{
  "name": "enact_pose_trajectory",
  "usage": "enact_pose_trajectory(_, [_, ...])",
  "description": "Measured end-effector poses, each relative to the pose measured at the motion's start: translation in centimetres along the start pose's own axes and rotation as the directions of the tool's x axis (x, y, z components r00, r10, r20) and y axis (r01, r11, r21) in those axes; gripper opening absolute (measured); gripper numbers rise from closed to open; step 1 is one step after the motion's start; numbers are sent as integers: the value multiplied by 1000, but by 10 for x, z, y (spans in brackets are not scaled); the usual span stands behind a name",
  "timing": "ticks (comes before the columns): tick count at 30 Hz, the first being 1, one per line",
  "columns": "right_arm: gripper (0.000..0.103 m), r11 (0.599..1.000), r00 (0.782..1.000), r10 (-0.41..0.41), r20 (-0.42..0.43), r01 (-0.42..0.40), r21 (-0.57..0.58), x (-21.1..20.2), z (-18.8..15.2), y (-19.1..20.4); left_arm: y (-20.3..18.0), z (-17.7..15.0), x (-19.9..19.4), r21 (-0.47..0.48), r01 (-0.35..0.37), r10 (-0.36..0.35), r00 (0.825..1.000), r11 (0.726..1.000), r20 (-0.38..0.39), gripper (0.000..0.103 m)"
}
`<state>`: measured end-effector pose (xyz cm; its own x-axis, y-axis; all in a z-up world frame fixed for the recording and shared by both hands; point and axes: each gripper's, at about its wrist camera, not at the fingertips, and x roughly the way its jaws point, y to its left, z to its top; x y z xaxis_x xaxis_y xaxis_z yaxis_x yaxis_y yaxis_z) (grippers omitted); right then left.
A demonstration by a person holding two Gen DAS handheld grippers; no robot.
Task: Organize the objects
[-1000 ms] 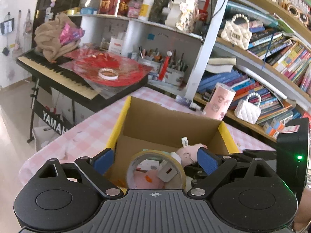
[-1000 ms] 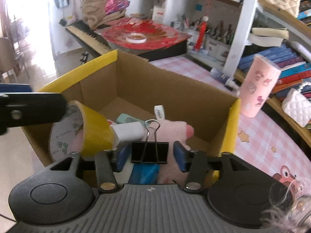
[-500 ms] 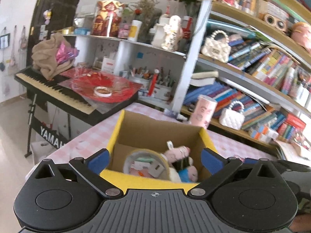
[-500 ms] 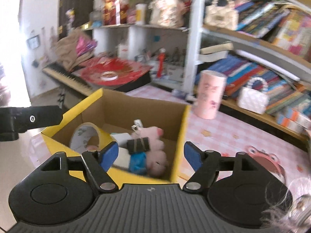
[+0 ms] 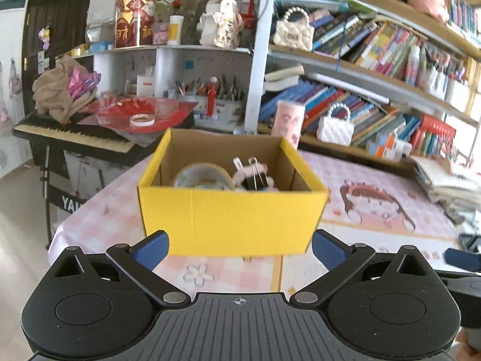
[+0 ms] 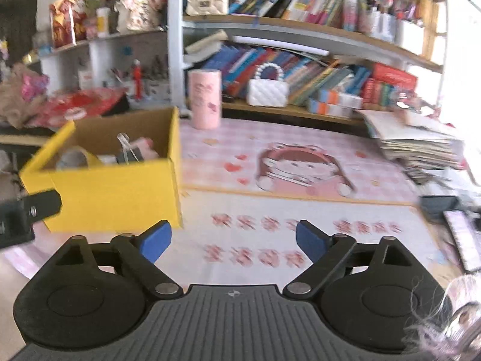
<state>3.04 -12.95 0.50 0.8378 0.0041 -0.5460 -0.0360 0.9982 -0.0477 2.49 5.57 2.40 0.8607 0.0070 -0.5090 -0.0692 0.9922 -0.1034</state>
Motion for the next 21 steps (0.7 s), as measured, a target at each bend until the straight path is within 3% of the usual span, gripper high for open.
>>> enact_pose_trajectory(6, [103,996,996,-94,-7,94,7,-19,-26,-19,-21,-18,-8,64,42,-39,998,997,-44,102])
enact_pose_trajectory(12, [103,986,987,-156,-35,158,57,-30,-38,-37,-40,-23,-12,126,41,-33,997,991,-64,102])
enact_pose_trajectory(21, [103,977,982,-183,-48,187,103,-39,-46,-55,-62,-27,-14,191,65,-50,995,979,-81,102])
